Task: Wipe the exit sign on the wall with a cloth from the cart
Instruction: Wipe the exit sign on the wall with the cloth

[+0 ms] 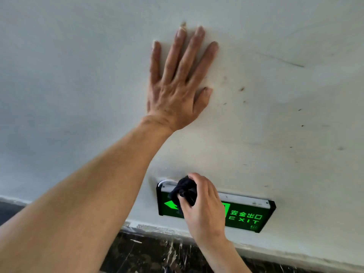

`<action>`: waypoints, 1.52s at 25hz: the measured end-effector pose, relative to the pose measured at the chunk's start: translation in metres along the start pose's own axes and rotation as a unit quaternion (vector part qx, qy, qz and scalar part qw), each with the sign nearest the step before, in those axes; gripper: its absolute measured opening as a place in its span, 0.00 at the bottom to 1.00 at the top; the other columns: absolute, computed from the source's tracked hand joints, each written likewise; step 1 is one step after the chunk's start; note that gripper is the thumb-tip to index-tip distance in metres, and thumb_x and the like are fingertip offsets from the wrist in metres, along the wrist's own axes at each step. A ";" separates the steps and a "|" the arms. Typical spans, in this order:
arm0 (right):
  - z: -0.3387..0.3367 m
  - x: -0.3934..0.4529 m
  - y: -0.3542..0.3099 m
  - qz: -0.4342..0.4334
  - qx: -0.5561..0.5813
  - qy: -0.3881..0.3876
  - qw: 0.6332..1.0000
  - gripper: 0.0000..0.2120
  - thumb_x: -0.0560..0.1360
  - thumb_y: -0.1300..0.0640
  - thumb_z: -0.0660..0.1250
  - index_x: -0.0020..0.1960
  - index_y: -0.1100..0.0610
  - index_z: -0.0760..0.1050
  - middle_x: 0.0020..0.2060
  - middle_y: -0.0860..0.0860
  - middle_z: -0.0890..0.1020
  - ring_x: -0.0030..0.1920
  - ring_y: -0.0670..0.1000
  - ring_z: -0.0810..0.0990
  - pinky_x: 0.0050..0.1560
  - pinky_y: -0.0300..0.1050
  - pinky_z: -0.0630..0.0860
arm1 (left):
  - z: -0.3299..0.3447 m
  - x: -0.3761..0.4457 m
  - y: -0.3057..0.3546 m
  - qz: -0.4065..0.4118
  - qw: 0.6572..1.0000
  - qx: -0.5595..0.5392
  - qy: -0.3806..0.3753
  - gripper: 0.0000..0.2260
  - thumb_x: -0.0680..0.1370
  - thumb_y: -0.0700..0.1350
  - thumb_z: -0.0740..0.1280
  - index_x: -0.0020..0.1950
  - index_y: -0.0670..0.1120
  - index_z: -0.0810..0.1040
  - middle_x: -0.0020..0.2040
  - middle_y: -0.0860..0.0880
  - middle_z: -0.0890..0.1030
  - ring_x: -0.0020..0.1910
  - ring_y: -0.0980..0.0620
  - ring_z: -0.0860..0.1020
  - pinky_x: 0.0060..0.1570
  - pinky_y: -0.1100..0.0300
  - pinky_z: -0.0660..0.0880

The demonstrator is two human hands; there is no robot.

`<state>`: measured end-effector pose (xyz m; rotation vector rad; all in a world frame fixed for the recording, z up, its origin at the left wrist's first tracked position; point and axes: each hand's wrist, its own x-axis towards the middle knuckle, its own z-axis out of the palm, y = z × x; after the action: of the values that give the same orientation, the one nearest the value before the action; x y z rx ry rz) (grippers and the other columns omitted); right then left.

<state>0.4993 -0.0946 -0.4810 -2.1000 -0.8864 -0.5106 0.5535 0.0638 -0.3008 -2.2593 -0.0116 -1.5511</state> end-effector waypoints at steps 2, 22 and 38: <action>0.024 0.002 0.000 -0.048 -0.010 0.022 0.999 0.30 0.59 0.57 0.82 0.56 0.52 0.71 0.49 0.50 0.84 0.52 0.53 0.83 0.47 0.45 0.81 | 0.005 0.000 -0.002 0.009 1.000 -0.001 0.023 0.26 0.78 0.56 0.54 0.73 0.44 0.64 0.71 0.37 0.67 0.71 0.36 0.59 0.68 0.34 0.49; 0.023 -0.017 0.059 -0.078 -0.223 -0.141 0.961 0.28 0.60 0.57 0.76 0.60 0.53 0.77 0.53 0.48 0.81 0.56 0.55 0.78 0.62 0.57 0.73 | 0.003 0.001 -0.002 -0.005 0.999 0.028 0.046 0.26 0.78 0.55 0.58 0.73 0.43 0.65 0.69 0.36 0.68 0.69 0.34 0.61 0.66 0.31 0.53; -0.069 -0.025 0.148 0.023 -0.289 -0.115 0.950 0.26 0.57 0.58 0.78 0.53 0.57 0.77 0.50 0.52 0.82 0.52 0.60 0.79 0.63 0.58 0.73 | 0.002 -0.004 -0.001 0.009 0.998 0.029 0.058 0.27 0.79 0.54 0.57 0.76 0.44 0.60 0.71 0.35 0.64 0.70 0.33 0.58 0.69 0.37 0.47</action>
<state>0.5868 -0.2260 -0.5295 -2.7526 -0.8873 -0.5570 0.5539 0.0660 -0.3050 -2.1153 -0.0050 -1.6494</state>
